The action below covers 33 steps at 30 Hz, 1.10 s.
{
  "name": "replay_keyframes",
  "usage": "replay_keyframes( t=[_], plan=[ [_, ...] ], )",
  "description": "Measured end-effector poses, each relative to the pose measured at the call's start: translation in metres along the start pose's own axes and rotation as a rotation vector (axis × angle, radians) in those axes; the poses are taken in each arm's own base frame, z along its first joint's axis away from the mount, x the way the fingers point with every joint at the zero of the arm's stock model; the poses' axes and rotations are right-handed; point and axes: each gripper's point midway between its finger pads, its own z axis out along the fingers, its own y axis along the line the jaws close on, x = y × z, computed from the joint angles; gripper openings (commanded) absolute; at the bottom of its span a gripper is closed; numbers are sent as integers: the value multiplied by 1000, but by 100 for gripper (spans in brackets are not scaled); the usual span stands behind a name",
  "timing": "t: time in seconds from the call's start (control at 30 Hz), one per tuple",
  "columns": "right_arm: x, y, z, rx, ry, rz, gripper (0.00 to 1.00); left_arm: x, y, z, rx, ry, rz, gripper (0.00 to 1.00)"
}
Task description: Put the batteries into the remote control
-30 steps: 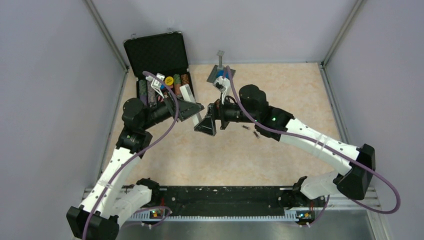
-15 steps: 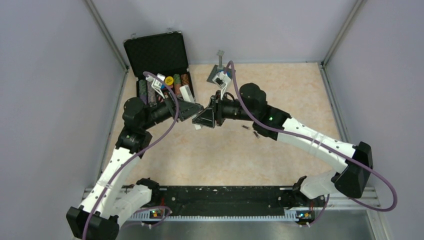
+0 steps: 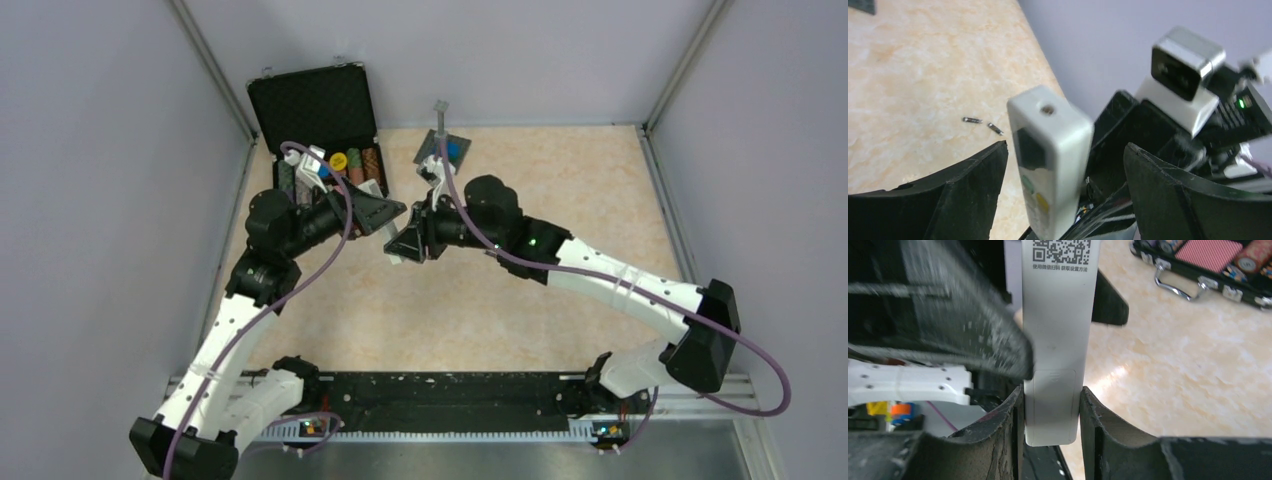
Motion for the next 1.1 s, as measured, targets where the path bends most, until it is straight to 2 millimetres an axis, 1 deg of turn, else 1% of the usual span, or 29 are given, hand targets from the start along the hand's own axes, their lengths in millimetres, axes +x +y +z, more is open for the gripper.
replay_keyframes(
  t=[0.03,0.1,0.17,0.27,0.37,0.47,0.53,0.73,0.8,1.0,1.1],
  plan=[
    [6,-4,2,30,13,-17,17,-2,6,-1,-43,-9,-18,90],
    [21,-11,8,86,59,-50,17,-3,16,-2,-111,-25,-45,85],
    [34,-18,14,129,96,-79,17,-2,31,-6,-196,-39,-79,77],
    [53,-35,19,207,155,-121,17,4,53,-12,-310,-48,-118,67],
    [62,-50,19,277,187,-161,17,8,67,-16,-379,-48,-139,65],
    [65,-64,16,342,200,-194,17,13,75,-19,-422,-38,-155,66],
    [64,-69,15,367,197,-210,17,16,81,-20,-445,-25,-167,66],
    [61,-72,15,378,188,-237,17,24,93,-14,-470,-1,-217,66],
    [61,-71,15,371,190,-242,17,26,95,-12,-471,5,-231,62],
    [63,-67,16,343,201,-246,18,29,102,-4,-470,22,-264,43],
    [64,-66,17,339,204,-245,18,30,102,-1,-463,27,-274,37]
  ],
)
